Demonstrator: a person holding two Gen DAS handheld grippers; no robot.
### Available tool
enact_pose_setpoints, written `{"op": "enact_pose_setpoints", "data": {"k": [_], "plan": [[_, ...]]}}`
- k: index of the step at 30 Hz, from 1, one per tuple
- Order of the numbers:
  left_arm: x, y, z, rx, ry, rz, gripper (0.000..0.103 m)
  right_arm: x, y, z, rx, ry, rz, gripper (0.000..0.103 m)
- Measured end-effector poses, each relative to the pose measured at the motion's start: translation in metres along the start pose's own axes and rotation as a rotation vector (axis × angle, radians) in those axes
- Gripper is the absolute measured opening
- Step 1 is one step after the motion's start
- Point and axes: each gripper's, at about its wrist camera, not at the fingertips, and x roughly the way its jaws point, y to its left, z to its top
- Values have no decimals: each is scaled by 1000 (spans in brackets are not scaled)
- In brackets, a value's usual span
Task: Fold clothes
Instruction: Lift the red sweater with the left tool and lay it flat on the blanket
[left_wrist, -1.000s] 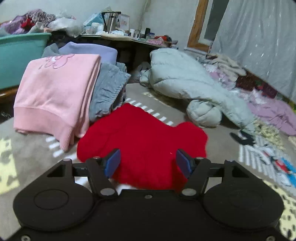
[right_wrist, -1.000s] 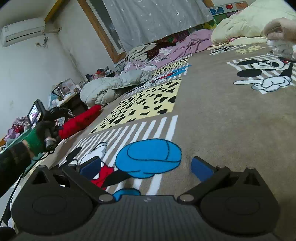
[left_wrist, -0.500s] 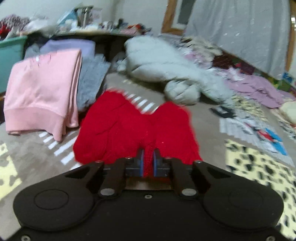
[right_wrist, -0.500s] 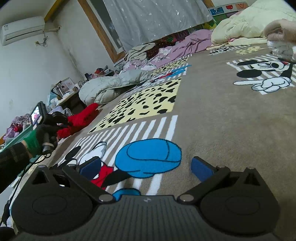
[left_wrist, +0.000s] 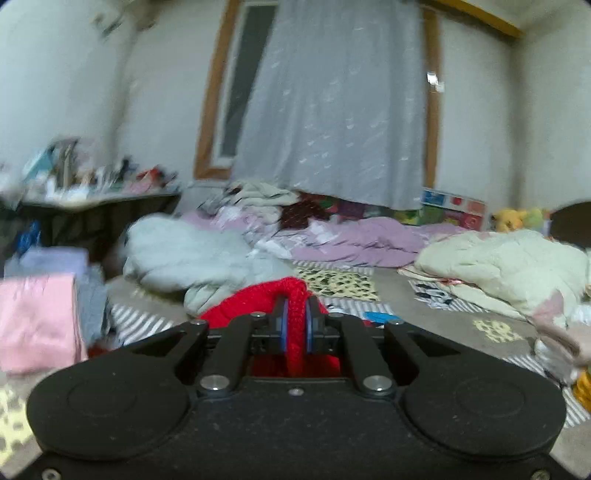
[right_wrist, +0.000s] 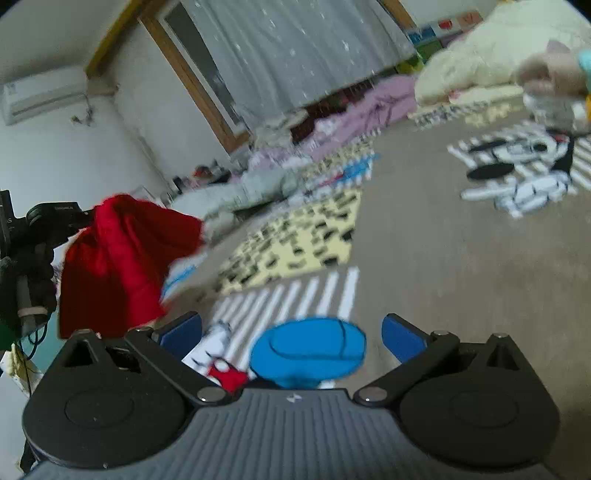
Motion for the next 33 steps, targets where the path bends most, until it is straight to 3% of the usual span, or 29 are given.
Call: {"op": "enact_pose_setpoints", "data": {"k": [2,5,11,16,20,27,30,31,33], "plan": [[2,-16,0,-7,51,-12,6,-4,-2,6,8,-17,9,103],[-22,-48,-1,39,18,-83,6,-10,-9,14,31,-38,16,103],[-69,-88,-19,13,30,-250,6,-19,-28,31,113,-80,41,103],[-105,-112,-77,84,180,-276,7,-25,-58,42,264,-90,109,95],[-133,-123,-118,86,272,-326,7,-27,-73,46,331,-87,130,94],[-158,-125,-161,89,439,-303,8,-35,-84,56,303,-34,83,94],[-163,-122,-168,120,498,-316,18,-35,-88,60,286,3,94,94],[-164,-122,-167,131,509,-329,35,-36,-87,60,276,14,98,94],[-168,-120,-161,129,507,-351,49,-35,-85,61,241,41,112,94]]}}
